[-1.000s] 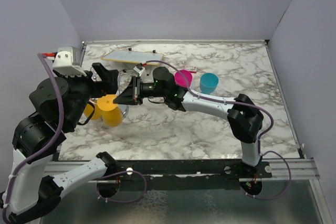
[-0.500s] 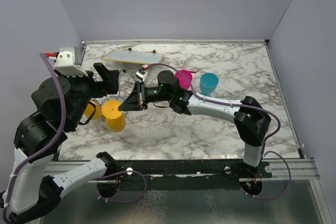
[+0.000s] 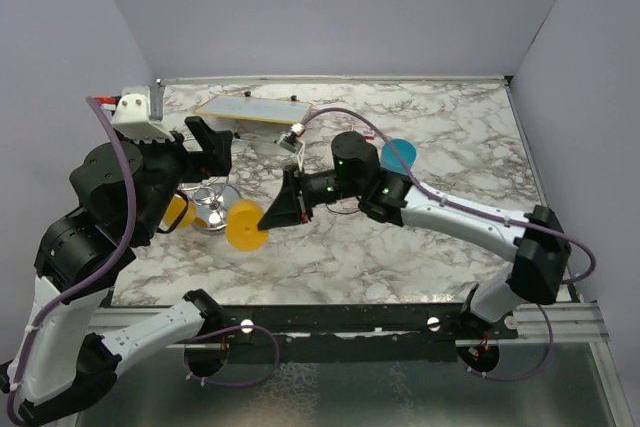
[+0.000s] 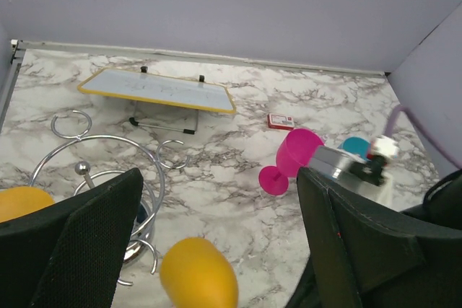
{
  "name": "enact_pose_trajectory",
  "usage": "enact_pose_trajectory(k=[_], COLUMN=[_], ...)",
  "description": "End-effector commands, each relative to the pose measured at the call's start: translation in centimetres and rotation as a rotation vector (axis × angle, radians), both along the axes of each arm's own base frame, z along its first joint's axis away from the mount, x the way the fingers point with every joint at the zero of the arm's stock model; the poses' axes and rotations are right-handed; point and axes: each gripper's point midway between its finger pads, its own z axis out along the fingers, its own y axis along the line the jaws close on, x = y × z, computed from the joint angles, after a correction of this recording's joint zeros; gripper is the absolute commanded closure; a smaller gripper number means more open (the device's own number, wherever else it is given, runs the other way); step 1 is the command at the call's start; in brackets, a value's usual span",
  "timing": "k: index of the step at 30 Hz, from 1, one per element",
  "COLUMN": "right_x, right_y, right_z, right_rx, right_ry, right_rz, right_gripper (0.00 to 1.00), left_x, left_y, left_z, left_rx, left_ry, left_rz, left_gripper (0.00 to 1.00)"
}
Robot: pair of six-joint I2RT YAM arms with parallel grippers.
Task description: Take the wine glass off the wine glass rack
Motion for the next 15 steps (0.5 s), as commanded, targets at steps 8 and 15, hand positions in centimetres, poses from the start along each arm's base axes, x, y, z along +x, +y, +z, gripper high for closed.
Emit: enact_pose_trajectory(k=[8,15], right_x=[1.0,-0.9], right_y=[-12.4,-17.9], right_z=[0.1,3.6], right_rx=[-0.016,0.131], right_ry=[-1.099,-1.659], right_rz=[-0.141,-0.138], right_gripper=[0.99,0.99], left_x=[1.3,1.9], left_y=[-2.6,-5.0], left_z=[0.6,1.6], left_rx=[-0.04,-0.076], left_ry=[-0.018,-0.015], left_rz=[-0.068,-0.142], left_gripper=[0.08,0.03])
